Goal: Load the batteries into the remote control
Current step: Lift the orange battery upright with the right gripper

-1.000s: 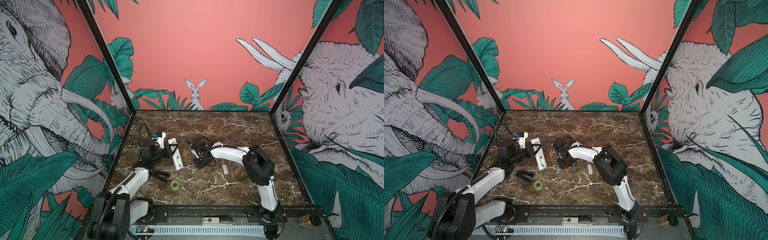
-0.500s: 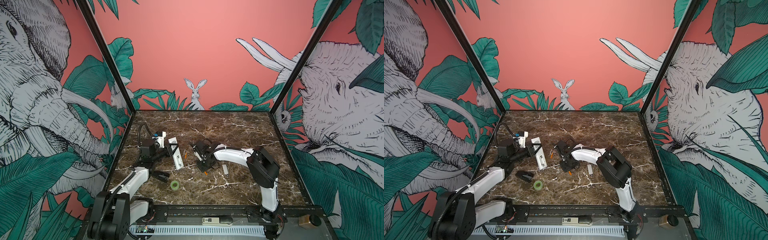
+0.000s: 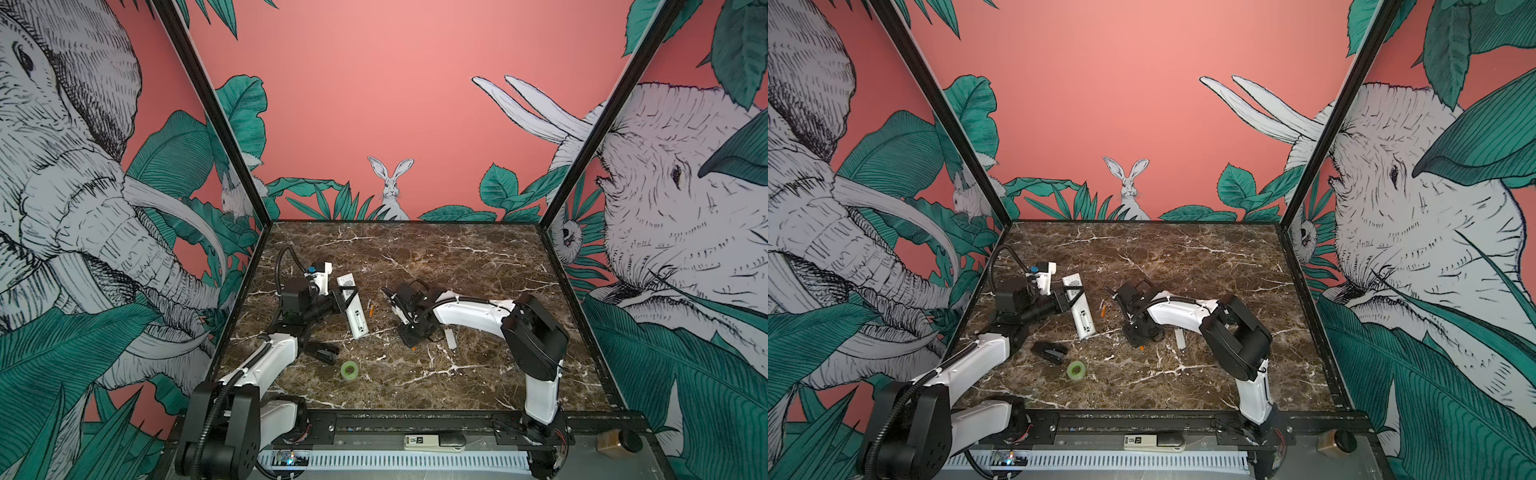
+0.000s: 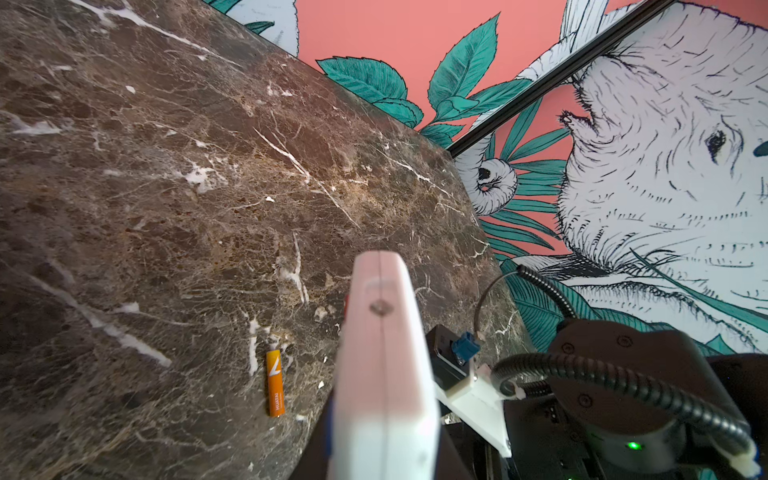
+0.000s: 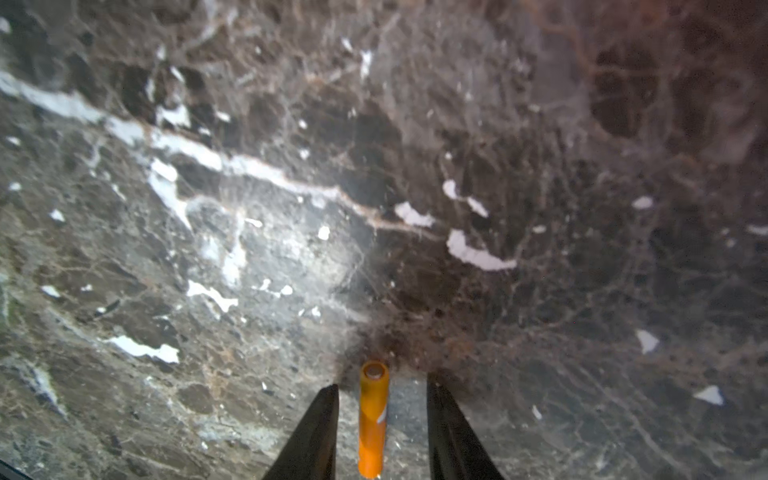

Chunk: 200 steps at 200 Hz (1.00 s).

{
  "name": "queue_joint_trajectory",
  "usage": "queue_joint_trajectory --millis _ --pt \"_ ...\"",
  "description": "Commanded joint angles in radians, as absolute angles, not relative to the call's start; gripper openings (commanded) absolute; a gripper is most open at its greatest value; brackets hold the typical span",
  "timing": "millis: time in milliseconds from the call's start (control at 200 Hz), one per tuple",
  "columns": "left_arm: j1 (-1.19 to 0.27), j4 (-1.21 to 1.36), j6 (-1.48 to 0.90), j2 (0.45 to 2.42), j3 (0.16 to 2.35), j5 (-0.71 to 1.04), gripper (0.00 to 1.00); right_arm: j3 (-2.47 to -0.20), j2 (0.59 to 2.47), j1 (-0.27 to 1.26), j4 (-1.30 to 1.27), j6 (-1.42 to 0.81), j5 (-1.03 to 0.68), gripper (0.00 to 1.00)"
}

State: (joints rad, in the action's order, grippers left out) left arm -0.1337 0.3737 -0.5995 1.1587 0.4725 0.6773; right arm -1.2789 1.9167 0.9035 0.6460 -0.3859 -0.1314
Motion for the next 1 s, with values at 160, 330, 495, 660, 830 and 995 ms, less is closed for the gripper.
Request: queue_joint_trajectory --millis 160,330,495,660,830,995 --pt "-0.127 0.410 -0.597 1.162 0.477 0.692 0.00 -1.264 1.876 0.912 0.704 -0.393 -0.126 0.37" --pt "-0.127 0.413 -0.594 1.164 0.469 0.689 0.00 -1.269 1.884 0.913 0.706 -0.392 -0.133 0.35" --pt "-0.127 0.410 -0.594 1.166 0.472 0.688 0.00 -1.277 1.901 0.916 0.713 -0.386 -0.149 0.31" --pt "-0.127 0.410 -0.594 1.168 0.475 0.691 0.00 -1.277 1.906 0.922 0.725 -0.380 -0.157 0.28" --pt "-0.127 0.410 -0.596 1.169 0.474 0.690 0.00 -1.276 1.915 0.928 0.738 -0.372 -0.148 0.26" --pt "-0.127 0.409 -0.598 1.167 0.476 0.690 0.00 -1.279 1.923 0.931 0.738 -0.370 -0.137 0.23"
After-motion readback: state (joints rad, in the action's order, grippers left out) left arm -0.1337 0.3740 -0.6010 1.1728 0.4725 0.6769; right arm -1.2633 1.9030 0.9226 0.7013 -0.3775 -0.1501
